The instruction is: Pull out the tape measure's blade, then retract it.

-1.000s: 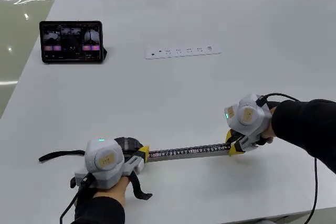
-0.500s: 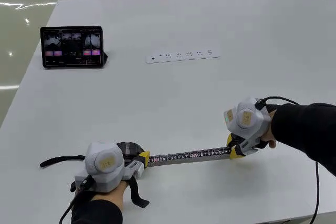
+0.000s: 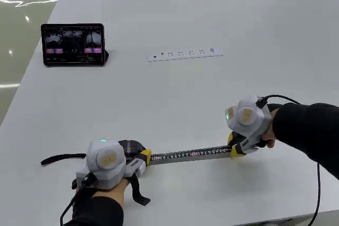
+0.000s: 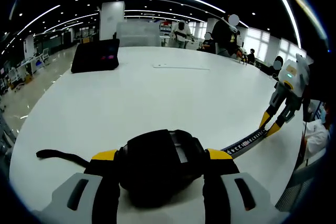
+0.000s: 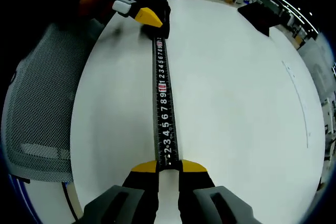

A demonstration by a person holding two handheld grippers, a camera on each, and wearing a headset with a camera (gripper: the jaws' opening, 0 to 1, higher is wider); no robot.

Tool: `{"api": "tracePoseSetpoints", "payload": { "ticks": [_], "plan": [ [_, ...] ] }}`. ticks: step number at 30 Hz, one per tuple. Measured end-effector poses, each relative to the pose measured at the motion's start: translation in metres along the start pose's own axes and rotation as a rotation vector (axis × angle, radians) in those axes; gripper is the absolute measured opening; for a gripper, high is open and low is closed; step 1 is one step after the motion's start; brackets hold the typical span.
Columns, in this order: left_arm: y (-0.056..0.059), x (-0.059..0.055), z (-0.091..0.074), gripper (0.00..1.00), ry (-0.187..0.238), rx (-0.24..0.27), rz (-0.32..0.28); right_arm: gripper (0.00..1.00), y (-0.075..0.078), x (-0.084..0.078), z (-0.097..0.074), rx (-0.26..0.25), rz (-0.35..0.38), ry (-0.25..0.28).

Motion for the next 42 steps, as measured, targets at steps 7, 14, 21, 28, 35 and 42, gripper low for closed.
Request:
{"api": "tracePoseSetpoints", "payload": {
  "ticks": [7, 14, 21, 28, 35, 42],
  "plan": [
    [0.000, 0.000, 0.000, 0.59, -0.006, -0.003, -0.001, 0.10, -0.001, 0.003, 0.001, 0.002, -0.036, -0.024],
    [0.000, 0.000, 0.000, 0.60, -0.010, -0.006, -0.003, 0.10, 0.000, 0.006, 0.003, 0.001, -0.014, -0.025],
    [0.000, 0.000, 0.000, 0.60, -0.013, -0.007, -0.005, 0.10, 0.000, 0.009, 0.004, 0.005, -0.006, -0.019],
    [0.000, 0.000, 0.001, 0.60, -0.015, -0.009, -0.005, 0.10, 0.001, 0.012, 0.005, 0.008, -0.008, -0.021],
    [0.000, 0.000, 0.001, 0.60, -0.017, -0.011, -0.007, 0.10, 0.000, 0.016, 0.007, 0.009, -0.008, -0.023],
    [0.000, 0.000, 0.001, 0.60, -0.017, -0.013, -0.008, 0.10, 0.001, 0.019, 0.008, 0.008, -0.006, -0.026]
  ]
}}
Point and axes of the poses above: the centre of the closed fingertips' face, and the gripper's own axes: z roughly forward along the fingers, y roughly to its right, x roughly out of its top, the point moved 3 cm from there along -z, roughly backward along the fingers, and after that the axes turned 11 degrees about x, right-handed, at the moved point
